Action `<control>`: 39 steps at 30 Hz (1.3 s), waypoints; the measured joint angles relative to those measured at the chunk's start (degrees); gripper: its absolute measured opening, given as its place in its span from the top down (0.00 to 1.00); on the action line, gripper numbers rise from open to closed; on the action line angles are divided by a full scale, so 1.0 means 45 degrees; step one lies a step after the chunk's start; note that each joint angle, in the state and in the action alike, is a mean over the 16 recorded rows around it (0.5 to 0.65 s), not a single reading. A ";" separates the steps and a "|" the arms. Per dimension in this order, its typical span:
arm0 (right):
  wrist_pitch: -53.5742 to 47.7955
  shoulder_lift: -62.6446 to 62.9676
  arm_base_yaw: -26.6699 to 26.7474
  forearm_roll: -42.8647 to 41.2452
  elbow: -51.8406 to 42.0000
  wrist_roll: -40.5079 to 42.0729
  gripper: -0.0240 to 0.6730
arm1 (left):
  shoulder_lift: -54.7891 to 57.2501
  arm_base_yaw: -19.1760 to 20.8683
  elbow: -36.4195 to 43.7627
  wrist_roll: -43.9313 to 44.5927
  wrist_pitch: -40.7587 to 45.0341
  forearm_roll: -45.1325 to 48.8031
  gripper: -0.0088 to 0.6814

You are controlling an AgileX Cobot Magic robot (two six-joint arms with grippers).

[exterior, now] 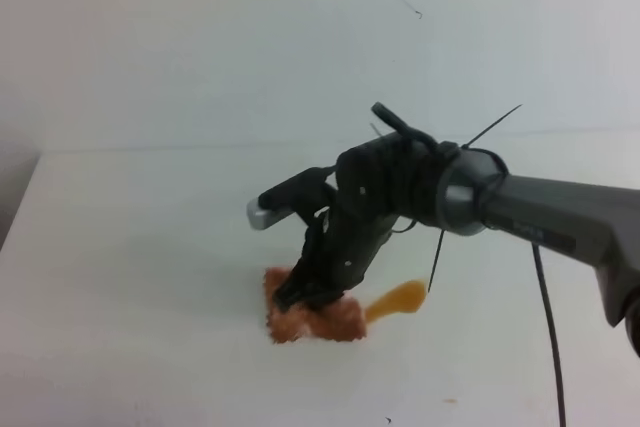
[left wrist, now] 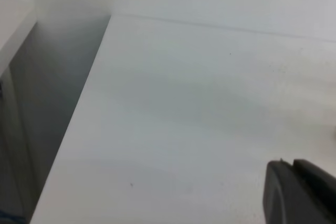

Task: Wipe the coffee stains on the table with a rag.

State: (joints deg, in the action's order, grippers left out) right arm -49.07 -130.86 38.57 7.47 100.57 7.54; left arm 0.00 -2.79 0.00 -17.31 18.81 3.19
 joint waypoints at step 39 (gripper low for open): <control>-0.1388 0.0249 0.0409 -0.0726 -0.0389 -0.0892 0.91 | 0.0000 0.0000 0.0000 0.0000 0.0000 0.0000 0.99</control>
State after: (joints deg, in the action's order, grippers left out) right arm -55.31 -129.74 40.41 4.20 98.83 3.53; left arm 0.00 -2.79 0.00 -17.31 18.81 3.19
